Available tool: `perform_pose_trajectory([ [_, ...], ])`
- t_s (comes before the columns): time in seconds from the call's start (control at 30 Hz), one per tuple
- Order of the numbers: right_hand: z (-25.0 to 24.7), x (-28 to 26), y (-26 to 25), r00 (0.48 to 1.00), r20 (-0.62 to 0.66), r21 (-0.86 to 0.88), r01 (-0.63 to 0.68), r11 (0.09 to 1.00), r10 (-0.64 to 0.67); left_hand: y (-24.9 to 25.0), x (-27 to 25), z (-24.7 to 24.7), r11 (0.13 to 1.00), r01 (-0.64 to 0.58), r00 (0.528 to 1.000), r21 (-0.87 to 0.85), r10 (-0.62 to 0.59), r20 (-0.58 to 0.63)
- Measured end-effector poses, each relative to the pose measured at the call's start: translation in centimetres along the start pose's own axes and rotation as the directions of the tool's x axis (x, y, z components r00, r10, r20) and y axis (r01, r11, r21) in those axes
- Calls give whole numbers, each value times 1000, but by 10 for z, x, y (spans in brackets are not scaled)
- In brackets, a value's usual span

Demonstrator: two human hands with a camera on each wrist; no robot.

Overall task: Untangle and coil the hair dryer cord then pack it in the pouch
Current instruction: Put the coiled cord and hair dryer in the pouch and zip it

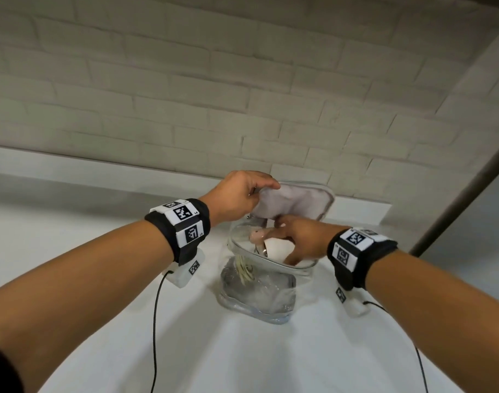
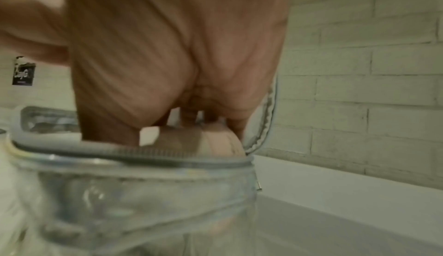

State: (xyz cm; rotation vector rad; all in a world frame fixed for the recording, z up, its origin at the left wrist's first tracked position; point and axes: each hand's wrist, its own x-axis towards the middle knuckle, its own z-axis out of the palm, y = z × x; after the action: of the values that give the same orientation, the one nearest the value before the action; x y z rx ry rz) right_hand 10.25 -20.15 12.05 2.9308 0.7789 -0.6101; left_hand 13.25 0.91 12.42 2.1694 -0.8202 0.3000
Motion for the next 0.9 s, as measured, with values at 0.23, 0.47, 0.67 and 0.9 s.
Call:
perform_pose_trajectory([
  [0.23,-2,0,-25,980,155,-38,-121,992,126,4,-2,-1,1000,9,1000,8,-9,9],
  [0.47,-5,1,-53,980,169,-67,-94,993,105,3,-10,-10,998,35,998,-56,-32,46],
  [0.67,-61,-65,-39,999,11,222,36,974,-39,-4,-27,-15,983,127,990,-134,-117,78],
  [0.9,-81,-73,-30,902,-422,473,134,871,90,1,-45,-10,983,161,970,-90,-141,196],
])
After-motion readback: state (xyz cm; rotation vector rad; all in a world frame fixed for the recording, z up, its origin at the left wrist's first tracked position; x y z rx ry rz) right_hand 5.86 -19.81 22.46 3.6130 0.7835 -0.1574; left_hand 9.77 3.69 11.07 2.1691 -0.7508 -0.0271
